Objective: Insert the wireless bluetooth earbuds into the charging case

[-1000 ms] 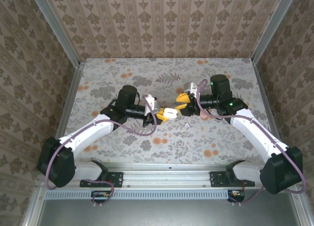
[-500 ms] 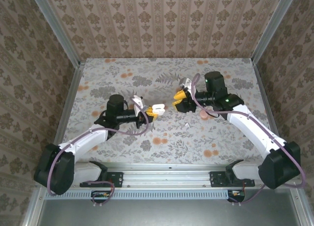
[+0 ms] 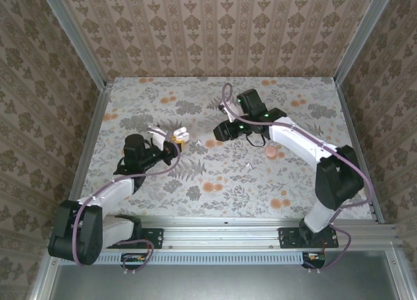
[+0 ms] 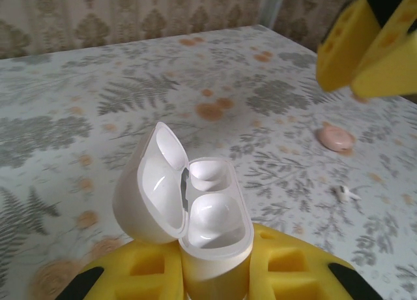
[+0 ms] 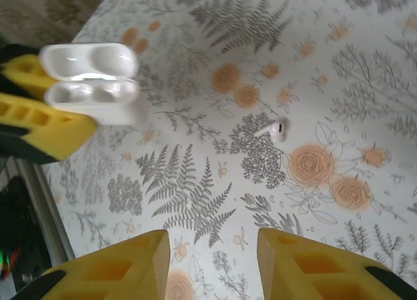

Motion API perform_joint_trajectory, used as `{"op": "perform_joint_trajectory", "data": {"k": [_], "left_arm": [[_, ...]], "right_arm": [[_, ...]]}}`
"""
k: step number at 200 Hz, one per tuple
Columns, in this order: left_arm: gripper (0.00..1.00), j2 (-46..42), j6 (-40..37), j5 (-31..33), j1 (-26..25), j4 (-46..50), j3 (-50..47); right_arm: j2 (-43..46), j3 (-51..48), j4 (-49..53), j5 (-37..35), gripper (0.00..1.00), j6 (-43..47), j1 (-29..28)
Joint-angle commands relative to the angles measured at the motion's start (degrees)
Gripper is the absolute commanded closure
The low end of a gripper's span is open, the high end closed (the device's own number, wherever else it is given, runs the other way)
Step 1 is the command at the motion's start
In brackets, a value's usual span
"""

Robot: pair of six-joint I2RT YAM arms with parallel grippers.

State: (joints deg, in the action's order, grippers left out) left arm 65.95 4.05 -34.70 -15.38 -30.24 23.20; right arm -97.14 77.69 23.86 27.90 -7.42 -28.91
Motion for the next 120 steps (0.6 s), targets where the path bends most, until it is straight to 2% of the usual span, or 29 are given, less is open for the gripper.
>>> {"op": "perform_joint_trajectory", "data": {"k": [1,33,46,69,81,93,120], "left_arm": [[0.92,-2.62,2.89,4.05,1.84,-0.47,-0.44],[0.92,-5.69,3.34,8.94,4.65,4.77,-0.23],[0.92,-6.34,2.75,7.99,5.79,5.18,-0.43],[0.92,-6.33,2.31,6.5,7.67,4.7,-1.2],[0.92,-5.81,3.15,6.42,8.39,3.67,-1.63],[0.92,-5.08,3.67,6.07,8.86,2.99,-1.59],[0.92,-3.81,4.28,4.91,9.4,5.12,0.1]], "right_arm": [[-2.83,3.35,1.74,-5.89,0.59,-15.09,-1.68],[-5.53,6.76,1.42,-12.99,0.56,-27.54,-4.65],[-6.9,9.05,3.78,-16.98,0.51,-31.83,-5.99],[-9.93,13.16,7.67,-21.75,0.5,-40.35,-7.1],[-11.91,15.54,9.47,-22.69,0.49,-44.66,-7.38],[-13.56,17.52,10.03,-23.88,0.44,-48.57,-7.89],[-17.96,22.28,11.9,-25.04,0.44,-57.4,-9.21]]}}
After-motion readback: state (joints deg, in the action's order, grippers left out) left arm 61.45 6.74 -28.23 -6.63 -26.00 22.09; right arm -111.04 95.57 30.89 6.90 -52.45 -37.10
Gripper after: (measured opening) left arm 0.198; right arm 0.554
